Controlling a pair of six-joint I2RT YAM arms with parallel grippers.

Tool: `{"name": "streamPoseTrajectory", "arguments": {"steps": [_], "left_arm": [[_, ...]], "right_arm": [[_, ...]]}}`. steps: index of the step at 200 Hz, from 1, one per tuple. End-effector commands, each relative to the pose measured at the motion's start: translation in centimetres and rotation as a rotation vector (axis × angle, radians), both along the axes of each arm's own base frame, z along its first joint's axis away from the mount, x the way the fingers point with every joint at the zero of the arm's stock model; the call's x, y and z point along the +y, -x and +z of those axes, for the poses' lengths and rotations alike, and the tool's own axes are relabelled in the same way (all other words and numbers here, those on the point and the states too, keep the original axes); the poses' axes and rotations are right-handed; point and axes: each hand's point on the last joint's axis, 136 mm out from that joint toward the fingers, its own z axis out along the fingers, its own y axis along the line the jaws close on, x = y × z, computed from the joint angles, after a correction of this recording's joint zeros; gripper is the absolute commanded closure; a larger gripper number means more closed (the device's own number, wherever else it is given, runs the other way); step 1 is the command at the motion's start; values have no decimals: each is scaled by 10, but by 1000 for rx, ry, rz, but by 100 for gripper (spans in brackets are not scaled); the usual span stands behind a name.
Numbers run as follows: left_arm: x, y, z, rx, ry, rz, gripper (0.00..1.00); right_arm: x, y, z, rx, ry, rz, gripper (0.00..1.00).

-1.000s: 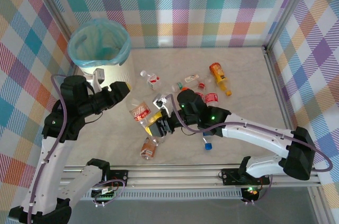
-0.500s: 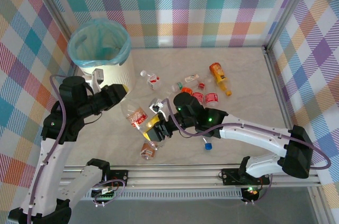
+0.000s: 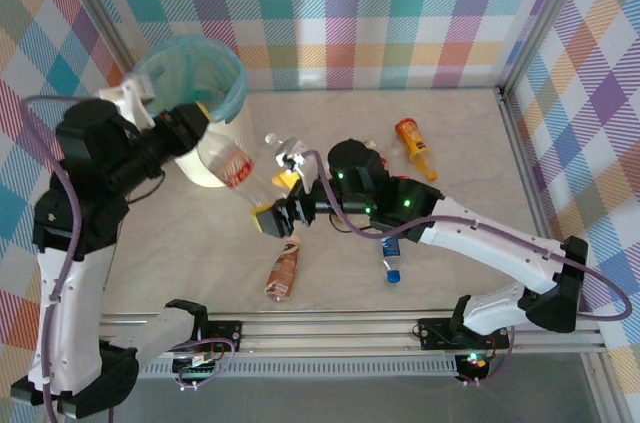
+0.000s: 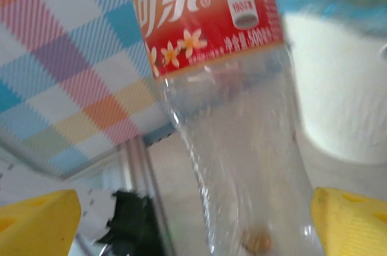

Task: Put the plastic bottles in the bin

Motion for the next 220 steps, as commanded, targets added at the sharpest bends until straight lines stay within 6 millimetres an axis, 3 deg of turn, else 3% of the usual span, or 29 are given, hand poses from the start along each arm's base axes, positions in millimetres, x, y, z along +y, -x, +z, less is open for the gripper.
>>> {"name": "streamPoseTrajectory", "arguments": {"steps": [1, 33, 61, 94, 125, 165, 220], "left_arm": [[27, -19, 29, -80, -128, 161, 100], [59, -35, 73, -190, -173, 353, 100], [96, -35, 106, -272, -160, 552, 100], [131, -51, 112, -287, -187, 713, 100], [155, -95, 81, -181, -230, 730, 100], [155, -155, 23, -34, -278, 597, 100], [144, -194, -68, 130, -350, 472, 100]], "right_arm": [[-3, -32, 9, -86, 43, -163, 0], [10, -44, 34, -142, -5, -187, 0], [28, -47, 37, -143, -5, -151, 0], [46, -45, 31, -124, 5, -101, 0], [51, -46, 20, -108, 29, -89, 0], [53, -46, 5, -102, 73, -83, 0], [54, -47, -20, -76, 125, -77, 1]]}}
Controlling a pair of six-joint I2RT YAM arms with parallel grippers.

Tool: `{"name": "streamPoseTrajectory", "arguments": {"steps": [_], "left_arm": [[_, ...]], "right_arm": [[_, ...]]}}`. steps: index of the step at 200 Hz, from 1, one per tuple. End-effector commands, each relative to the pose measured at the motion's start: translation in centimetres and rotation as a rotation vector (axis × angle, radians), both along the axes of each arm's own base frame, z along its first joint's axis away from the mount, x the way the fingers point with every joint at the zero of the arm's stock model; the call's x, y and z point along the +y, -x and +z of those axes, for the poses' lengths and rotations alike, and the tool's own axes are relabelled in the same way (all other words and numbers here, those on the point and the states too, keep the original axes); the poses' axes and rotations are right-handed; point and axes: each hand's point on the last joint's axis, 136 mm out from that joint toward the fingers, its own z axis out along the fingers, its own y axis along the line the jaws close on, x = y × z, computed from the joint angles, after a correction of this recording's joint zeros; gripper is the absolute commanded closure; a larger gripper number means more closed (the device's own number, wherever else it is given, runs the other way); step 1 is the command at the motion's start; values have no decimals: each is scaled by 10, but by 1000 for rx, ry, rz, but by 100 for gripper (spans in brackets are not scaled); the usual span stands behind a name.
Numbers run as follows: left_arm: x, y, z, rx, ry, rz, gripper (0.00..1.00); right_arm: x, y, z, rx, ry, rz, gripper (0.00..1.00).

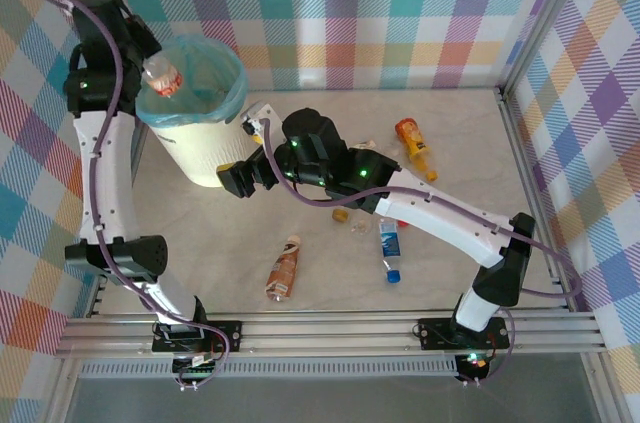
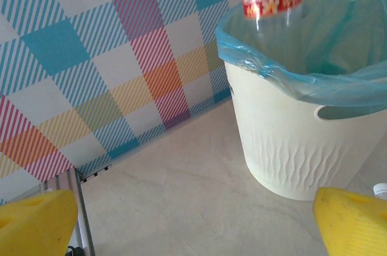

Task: Put the plastic bottles in the bin

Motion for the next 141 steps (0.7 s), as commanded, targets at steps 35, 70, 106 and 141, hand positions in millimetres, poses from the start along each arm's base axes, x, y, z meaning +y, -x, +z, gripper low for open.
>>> {"name": "streamPoseTrajectory", "arguments": {"steps": [35, 70, 106, 141], "left_arm": [[-16, -15, -59, 81, -43, -164, 100], [-24, -22, -103, 164, -55, -231, 100], [-29, -27, -139, 245, -51, -273, 99], [-33, -31, -162, 311, -35, -307, 88]], "right_arm": [[5, 3, -23, 10, 61, 29, 0], [7, 3, -32, 17, 79, 35, 1], [8, 3, -38, 30, 92, 37, 0], [6, 3, -40, 32, 100, 34, 0]]}}
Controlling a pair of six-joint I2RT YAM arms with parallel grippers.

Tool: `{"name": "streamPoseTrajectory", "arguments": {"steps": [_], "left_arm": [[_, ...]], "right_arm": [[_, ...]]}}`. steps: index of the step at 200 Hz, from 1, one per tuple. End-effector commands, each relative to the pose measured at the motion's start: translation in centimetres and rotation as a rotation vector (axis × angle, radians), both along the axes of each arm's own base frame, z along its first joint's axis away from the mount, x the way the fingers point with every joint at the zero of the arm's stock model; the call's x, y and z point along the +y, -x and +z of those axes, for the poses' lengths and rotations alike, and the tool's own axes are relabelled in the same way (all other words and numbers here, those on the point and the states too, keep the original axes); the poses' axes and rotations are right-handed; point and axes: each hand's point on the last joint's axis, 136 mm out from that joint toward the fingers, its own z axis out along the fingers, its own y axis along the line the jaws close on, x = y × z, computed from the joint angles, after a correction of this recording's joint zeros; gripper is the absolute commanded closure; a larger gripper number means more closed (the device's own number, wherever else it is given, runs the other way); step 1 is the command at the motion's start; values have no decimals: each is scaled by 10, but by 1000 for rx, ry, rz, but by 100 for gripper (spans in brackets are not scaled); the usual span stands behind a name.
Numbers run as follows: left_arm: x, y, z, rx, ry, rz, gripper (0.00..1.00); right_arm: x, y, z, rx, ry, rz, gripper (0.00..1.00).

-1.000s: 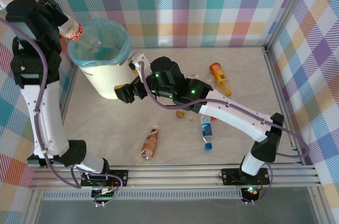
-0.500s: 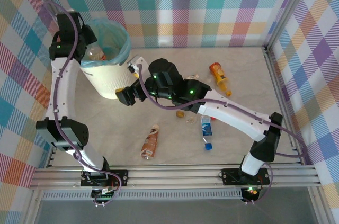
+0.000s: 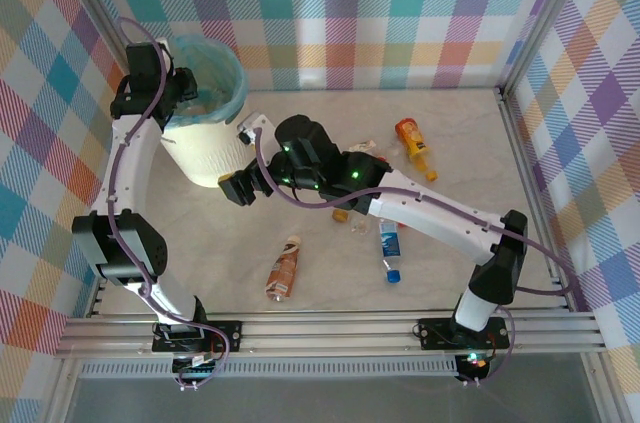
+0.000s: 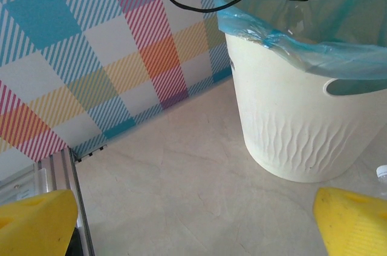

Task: Put the plastic bottles in the bin

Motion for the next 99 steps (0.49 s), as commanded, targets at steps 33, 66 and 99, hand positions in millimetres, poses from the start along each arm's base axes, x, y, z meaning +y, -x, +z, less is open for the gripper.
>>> {"name": "streamPoseTrajectory", "arguments": {"steps": [33, 66, 99], "left_arm": [[-5, 3, -36, 120, 13, -62, 95], [-5, 3, 6, -28, 8, -54, 100], [1, 6, 61, -205, -1, -11, 100]], "right_arm": [[1, 2, -9, 0, 27, 16, 0], [2, 2, -7, -7, 24, 20, 0], [4, 1, -7, -10, 25, 21, 0]]}}
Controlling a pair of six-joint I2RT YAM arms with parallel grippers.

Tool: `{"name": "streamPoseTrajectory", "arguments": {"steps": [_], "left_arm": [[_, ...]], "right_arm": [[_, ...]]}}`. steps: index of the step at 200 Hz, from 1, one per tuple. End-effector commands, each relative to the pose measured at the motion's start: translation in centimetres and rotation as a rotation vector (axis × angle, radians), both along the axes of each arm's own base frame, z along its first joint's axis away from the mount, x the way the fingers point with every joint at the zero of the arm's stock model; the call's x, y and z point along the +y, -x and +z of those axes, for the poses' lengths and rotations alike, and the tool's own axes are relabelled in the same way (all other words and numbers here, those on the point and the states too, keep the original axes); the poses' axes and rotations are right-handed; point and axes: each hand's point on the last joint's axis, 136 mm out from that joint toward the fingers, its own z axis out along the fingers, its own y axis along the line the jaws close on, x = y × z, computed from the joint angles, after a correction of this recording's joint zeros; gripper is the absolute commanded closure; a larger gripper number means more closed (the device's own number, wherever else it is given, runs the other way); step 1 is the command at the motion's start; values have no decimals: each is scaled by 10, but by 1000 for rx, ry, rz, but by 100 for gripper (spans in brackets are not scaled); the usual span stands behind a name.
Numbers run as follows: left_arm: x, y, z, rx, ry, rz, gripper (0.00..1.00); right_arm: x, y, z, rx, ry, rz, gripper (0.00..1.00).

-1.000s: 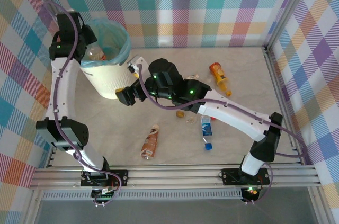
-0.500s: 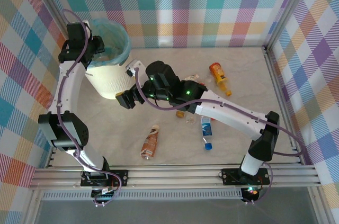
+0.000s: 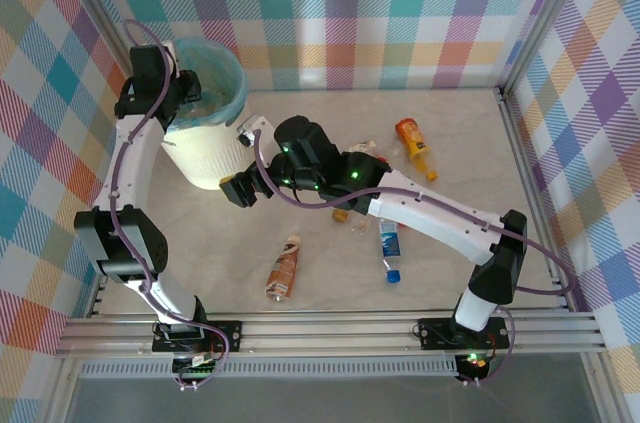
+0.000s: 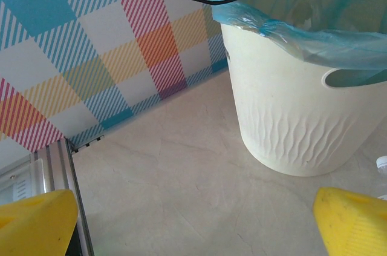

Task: Put the plastic bottles in the bin

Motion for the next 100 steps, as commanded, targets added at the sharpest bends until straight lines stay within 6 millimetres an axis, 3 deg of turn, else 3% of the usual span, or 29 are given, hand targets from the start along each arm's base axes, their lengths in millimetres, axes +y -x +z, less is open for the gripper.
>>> {"name": "streamPoseTrajectory", "arguments": {"steps": [1, 16, 31, 78, 100], "left_arm": [[7, 12, 65, -188, -1, 27, 100], [10, 12, 75, -216, -11, 41, 100], [13, 10, 71, -207, -24, 54, 100], [13, 0, 13, -73, -28, 44, 100], [13, 1, -5, -47, -26, 45, 99]], "right_arm": [[5, 0, -2, -9, 5, 17, 0], [5, 0, -2, -6, 5, 19, 0], [5, 0, -4, -3, 9, 19, 0], [5, 0, -8, 0, 21, 22, 0], [4, 0, -10, 5, 29, 21, 0]]}}
